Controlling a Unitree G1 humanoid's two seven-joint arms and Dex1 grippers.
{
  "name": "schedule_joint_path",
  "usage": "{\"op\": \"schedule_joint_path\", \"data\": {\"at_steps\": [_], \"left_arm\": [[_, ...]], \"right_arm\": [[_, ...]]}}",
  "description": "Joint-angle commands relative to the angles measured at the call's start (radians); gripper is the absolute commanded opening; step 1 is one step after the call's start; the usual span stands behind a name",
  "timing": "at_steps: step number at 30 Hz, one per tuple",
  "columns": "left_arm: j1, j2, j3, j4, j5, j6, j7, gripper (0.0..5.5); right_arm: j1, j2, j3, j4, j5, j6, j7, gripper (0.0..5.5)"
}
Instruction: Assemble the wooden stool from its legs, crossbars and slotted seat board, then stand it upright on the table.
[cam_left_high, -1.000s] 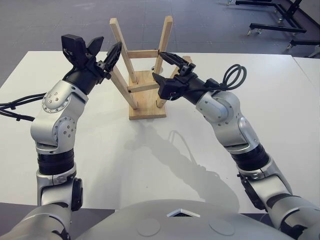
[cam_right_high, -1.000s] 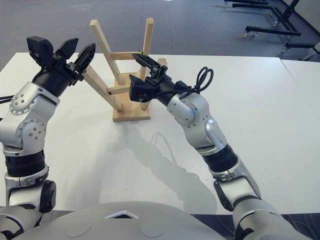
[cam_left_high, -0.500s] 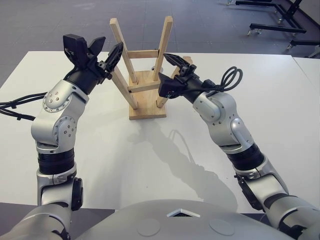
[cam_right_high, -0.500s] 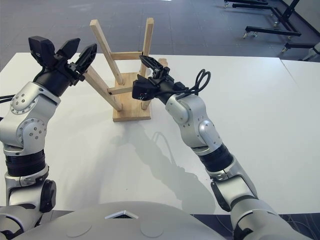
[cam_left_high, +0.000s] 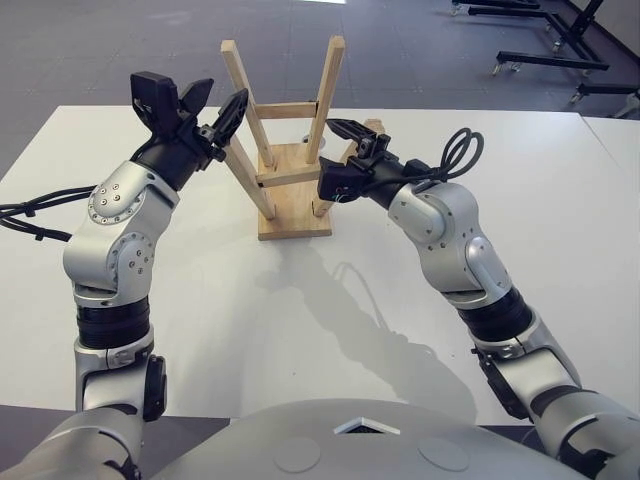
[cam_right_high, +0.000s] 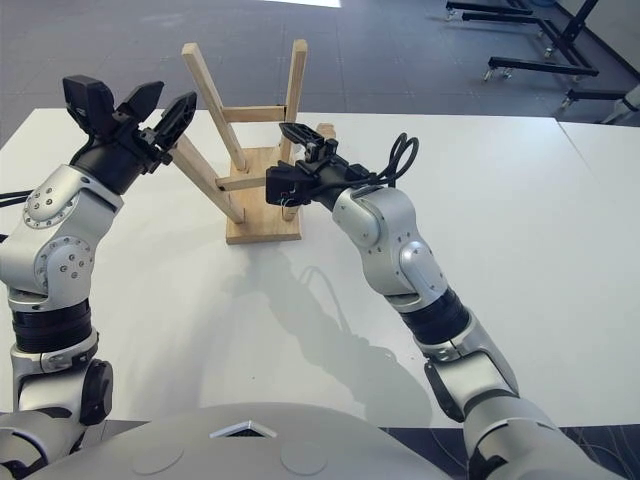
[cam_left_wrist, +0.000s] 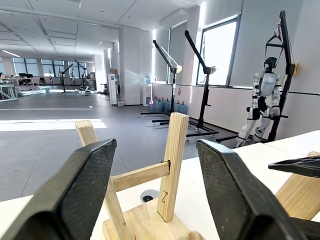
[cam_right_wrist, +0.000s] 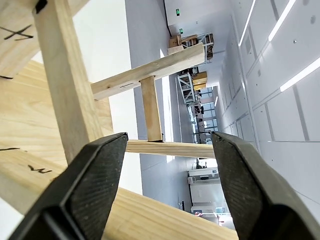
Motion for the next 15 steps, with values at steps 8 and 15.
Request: {"op": "schedule_joint_path", "data": {"at_steps": [8, 15], "left_arm": [[0.031, -0.02, -0.011, 0.017, 0.012, 0.041, 0.01, 2.94], [0.037, -0.026, -0.012, 0.012, 0.011, 0.038, 0.014, 2.94]], "right_arm": [[0.055, 0.0, 0.071, 0.068, 0.014, 0.05, 0.127, 3.06], [0.05, -0.025, 0.102, 0.096, 0.013, 0.052, 0.195, 3.06]]}}
